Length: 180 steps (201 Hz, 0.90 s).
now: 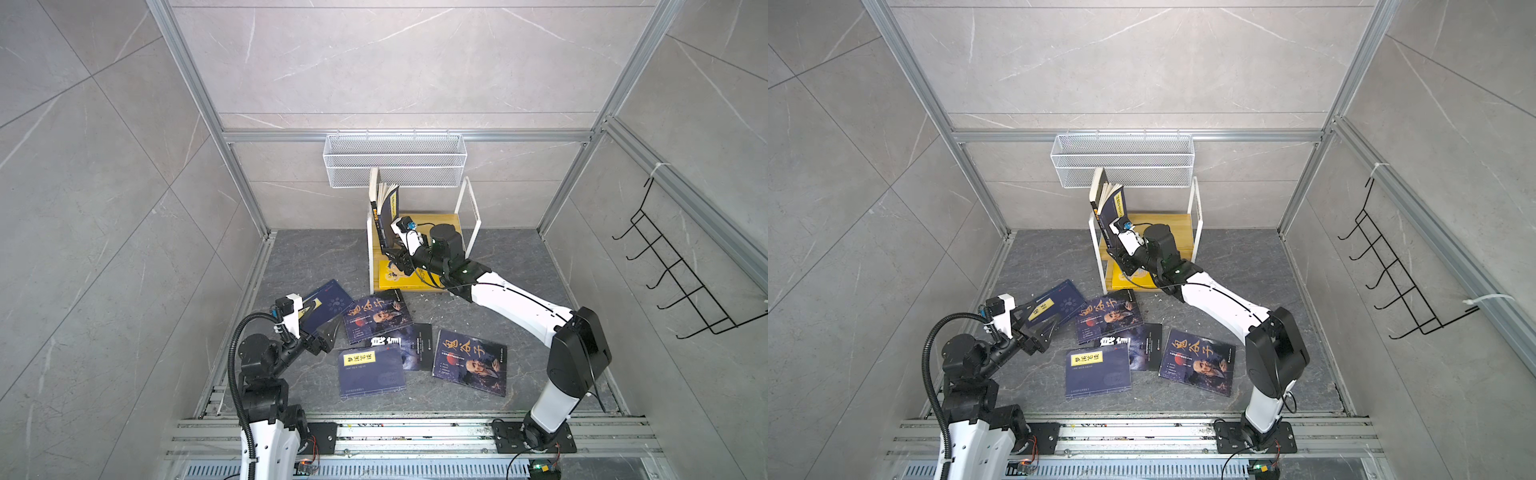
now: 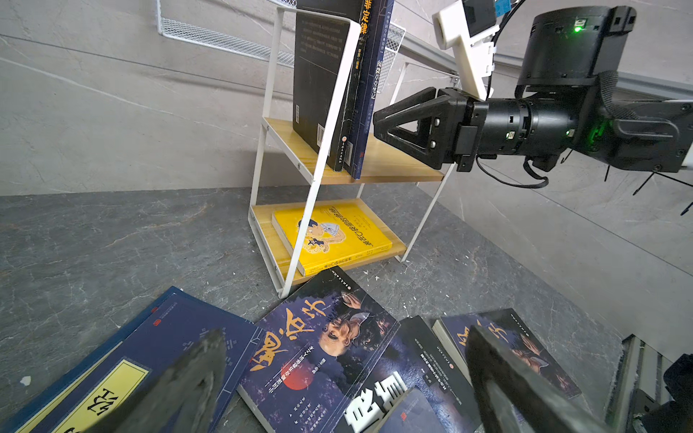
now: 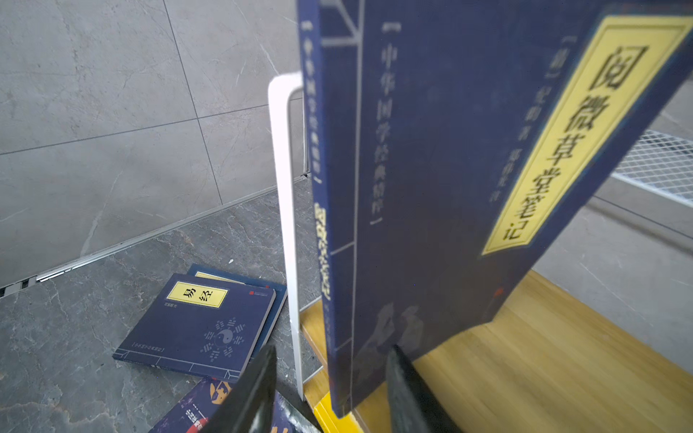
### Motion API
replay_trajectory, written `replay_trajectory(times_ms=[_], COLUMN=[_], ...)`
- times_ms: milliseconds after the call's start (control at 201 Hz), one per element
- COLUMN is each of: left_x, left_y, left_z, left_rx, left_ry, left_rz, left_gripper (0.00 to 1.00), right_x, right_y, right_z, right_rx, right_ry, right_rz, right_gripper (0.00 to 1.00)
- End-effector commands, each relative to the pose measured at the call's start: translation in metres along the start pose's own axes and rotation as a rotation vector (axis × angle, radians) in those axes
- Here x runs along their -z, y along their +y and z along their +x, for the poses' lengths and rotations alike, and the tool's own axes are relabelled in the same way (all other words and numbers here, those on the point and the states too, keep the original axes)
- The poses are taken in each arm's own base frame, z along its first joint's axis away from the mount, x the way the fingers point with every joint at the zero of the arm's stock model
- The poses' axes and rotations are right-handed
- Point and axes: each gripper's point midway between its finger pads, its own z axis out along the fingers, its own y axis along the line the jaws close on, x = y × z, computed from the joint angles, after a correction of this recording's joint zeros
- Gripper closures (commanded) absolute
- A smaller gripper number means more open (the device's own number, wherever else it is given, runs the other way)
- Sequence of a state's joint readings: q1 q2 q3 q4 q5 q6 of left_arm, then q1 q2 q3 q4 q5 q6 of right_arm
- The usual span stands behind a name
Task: Stacking books/files
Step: Move the book to the bookshelf.
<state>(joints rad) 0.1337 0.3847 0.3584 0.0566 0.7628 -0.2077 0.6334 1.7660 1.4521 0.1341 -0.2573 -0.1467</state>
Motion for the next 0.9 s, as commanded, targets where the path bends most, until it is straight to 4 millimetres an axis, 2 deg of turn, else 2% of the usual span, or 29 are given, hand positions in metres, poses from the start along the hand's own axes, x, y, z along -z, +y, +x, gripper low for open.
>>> replay_trajectory(times_ms=[0, 329, 513, 642, 727, 891], left_x=[0.000, -0.001, -0.001, 0.000, -0.001, 0.000], left_y=[-0.005, -0.004, -0.002, -0.003, -0.001, -0.003], left_z=[-0.008, -0.005, -0.005, -0.006, -0.006, -0.007], left_rx=[-0.045, -0.045, -0.036, -0.050, -0.040, -0.051], left_ry=[-0.017, -0.007, -0.006, -0.014, -0.010, -0.019], left_rz=[0.024, 0.021, 0.014, 0.017, 0.010, 0.015], left_gripper=[0.00, 0.00, 0.00, 0.00, 0.00, 0.00], right_x=[-0.007, -0.014, -0.015, -0.020, -0.017, -0.002], right_y=[-0.004, -0.016, -0.025, -0.021, -0.020, -0.009], right_z=[-0.009, -0.008, -0.007, -0.003, -0.004, -0.006], right_rx=[-0.012, -0.037, -0.056, -0.049, -0.061, -0.075], right_ry=[-0.022, -0.030, -0.045, -0.029, -0.033, -0.040], right_rz=[-0.022, -0.050, -0.041, -0.070, -0.073, -0.110], right_gripper=[0.53, 0.69, 0.70, 0.70, 0.70, 0.63])
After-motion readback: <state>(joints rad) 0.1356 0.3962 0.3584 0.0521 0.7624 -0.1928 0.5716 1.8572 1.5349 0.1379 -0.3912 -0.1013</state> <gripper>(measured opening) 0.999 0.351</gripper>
